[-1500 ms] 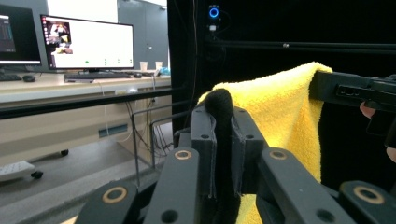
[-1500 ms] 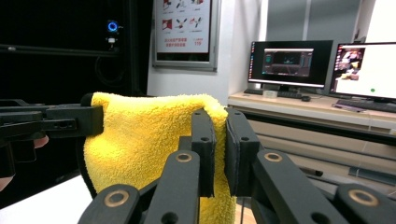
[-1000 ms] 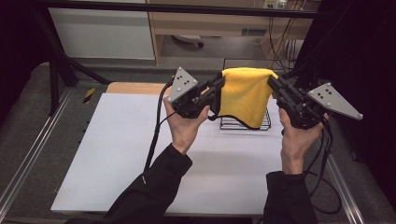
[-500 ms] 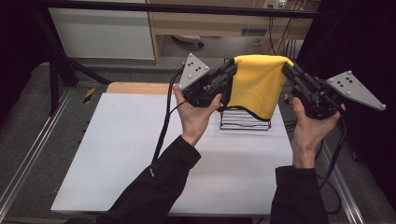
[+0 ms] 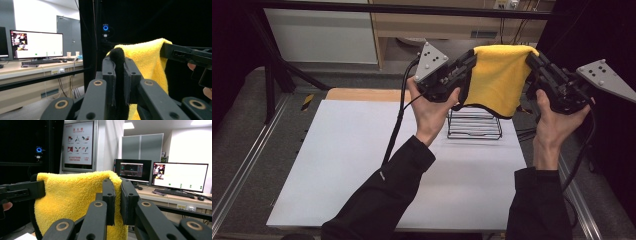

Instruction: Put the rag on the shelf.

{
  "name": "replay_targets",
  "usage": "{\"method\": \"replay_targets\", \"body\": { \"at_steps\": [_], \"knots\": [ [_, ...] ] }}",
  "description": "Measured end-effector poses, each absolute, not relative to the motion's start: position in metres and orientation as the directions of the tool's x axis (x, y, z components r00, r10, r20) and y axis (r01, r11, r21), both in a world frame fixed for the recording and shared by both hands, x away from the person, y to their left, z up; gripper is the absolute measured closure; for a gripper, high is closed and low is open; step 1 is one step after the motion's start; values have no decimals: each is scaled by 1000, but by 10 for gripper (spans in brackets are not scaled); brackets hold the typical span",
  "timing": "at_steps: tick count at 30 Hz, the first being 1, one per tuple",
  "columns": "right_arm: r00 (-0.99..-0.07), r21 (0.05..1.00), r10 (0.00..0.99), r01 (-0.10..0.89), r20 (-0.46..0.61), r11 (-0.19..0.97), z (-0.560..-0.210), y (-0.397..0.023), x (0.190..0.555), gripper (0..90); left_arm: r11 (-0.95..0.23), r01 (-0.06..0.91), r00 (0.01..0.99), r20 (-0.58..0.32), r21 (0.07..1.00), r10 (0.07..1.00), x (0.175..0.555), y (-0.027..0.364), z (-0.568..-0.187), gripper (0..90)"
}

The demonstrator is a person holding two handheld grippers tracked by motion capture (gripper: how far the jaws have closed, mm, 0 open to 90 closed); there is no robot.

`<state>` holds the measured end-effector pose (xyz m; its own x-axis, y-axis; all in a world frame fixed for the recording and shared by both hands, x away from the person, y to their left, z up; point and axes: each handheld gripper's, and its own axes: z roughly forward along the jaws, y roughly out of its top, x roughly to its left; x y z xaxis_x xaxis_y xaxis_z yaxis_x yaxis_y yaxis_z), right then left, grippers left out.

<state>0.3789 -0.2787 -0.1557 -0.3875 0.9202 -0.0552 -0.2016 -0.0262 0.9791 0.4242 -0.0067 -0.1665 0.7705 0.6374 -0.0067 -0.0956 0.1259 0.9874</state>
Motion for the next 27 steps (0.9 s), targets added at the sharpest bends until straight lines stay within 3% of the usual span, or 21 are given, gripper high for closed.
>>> {"method": "replay_targets", "body": {
  "at_steps": [27],
  "knots": [
    [-370, 978, 928, -202, -37, -41, -128, -298, 432, 839, 120, -77, 759, -19, 990, 651, 477, -28, -132, 813]
  ]
}}
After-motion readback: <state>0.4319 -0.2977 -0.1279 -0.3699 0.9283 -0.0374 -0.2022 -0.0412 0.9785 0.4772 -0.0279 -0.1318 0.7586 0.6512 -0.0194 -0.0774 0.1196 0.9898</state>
